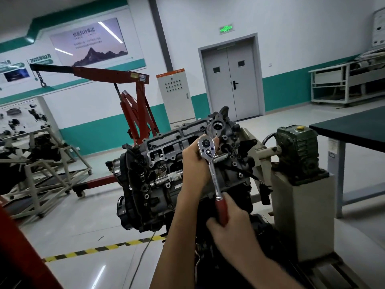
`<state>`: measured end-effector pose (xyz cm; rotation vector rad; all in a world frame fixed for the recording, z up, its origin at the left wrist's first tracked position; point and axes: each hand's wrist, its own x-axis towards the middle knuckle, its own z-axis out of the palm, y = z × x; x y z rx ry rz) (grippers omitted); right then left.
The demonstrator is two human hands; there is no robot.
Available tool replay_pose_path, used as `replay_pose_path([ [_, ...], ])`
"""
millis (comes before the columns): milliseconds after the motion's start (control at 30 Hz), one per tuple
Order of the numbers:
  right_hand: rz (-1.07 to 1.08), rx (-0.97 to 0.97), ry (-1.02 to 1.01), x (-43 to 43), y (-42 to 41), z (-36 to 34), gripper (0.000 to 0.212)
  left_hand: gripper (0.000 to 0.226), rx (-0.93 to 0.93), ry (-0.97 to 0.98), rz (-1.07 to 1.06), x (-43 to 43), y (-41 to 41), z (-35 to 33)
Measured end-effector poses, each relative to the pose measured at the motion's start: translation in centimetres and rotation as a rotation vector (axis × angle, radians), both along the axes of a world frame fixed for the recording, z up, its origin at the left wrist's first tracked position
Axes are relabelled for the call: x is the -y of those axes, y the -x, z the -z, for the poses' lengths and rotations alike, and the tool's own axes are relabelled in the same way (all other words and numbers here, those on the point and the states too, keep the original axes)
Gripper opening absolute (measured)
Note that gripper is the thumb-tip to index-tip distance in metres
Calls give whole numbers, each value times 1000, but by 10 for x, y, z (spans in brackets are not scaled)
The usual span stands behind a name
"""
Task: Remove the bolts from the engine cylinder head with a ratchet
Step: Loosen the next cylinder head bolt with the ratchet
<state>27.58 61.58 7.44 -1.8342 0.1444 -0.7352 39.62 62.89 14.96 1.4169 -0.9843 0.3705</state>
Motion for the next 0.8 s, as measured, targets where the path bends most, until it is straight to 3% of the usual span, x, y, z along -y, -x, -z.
replay_pose_path([
  [200, -59, -185, 733, 122, 28, -64, 39, 52, 3, -66, 9, -3, -3, -6],
  [267, -8, -149, 861, 139, 22, -80, 36, 42, -11, -52, 3, -6, -3, -5],
  [367, 40, -138, 743, 125, 21, -56, 29, 51, -11, -38, -17, -6, 0, -2],
  [467, 95, 34, 378, 65, 21, -13, 24, 48, -8, -3, -29, -3, 4, 0],
  [533, 90, 51, 138, 21, 8, 0, 30, 44, 5, 10, -39, -1, 3, 1],
  [600, 23, 36, 13, -7, -5, 7, 22, 45, 14, 11, -21, -1, 3, 1],
  [700, -7, -49, 92, 11, 1, 1, 25, 44, 8, 9, -29, -2, 3, 0],
  [800, -25, -145, 419, 73, 21, -23, 29, 49, -9, 0, -27, -1, 1, -2],
])
